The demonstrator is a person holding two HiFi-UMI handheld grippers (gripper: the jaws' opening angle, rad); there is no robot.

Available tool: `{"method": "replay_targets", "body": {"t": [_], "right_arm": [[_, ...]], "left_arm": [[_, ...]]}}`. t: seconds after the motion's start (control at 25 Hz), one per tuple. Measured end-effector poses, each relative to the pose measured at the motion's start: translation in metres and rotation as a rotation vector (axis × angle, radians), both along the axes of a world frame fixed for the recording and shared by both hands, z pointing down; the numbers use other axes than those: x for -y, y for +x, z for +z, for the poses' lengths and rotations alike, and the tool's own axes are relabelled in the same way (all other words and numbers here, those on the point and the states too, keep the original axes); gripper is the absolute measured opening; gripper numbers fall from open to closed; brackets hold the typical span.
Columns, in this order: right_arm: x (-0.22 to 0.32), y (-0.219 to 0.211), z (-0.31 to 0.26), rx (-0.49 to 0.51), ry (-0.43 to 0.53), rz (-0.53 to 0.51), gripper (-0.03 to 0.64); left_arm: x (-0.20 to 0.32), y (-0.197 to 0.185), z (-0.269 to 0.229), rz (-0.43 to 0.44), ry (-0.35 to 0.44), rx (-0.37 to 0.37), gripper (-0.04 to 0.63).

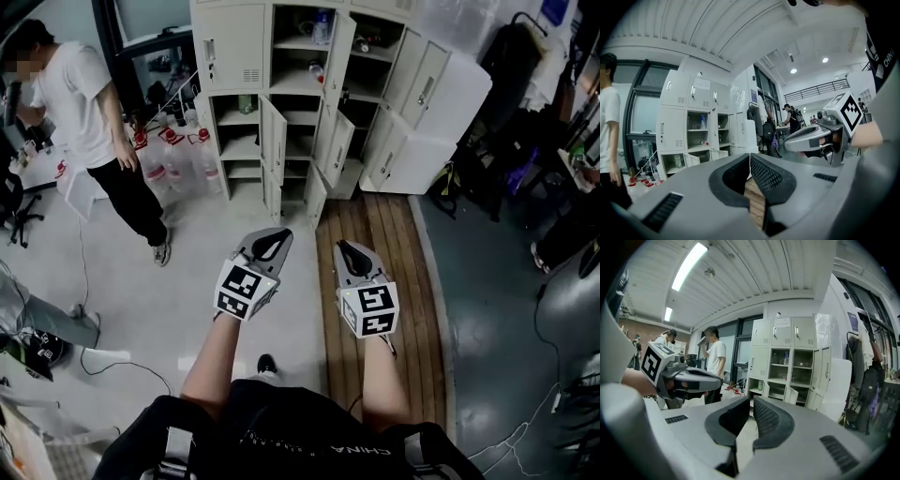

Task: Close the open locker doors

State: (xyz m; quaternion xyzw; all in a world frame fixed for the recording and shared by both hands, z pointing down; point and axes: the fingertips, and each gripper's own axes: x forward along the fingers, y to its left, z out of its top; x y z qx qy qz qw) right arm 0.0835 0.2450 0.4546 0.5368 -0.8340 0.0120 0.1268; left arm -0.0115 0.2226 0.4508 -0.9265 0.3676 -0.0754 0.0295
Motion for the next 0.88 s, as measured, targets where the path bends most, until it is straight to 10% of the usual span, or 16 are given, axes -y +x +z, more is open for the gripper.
{"method": "replay_targets", "body": {"t": [0.88], "right_arm": [[0.142, -0.064, 0.013, -0.004, -0.013, -0.014, 0.048]], "left_arm": [[0.135, -0.062, 0.020, -0.017, -0.024, -0.019, 0.022]]}}
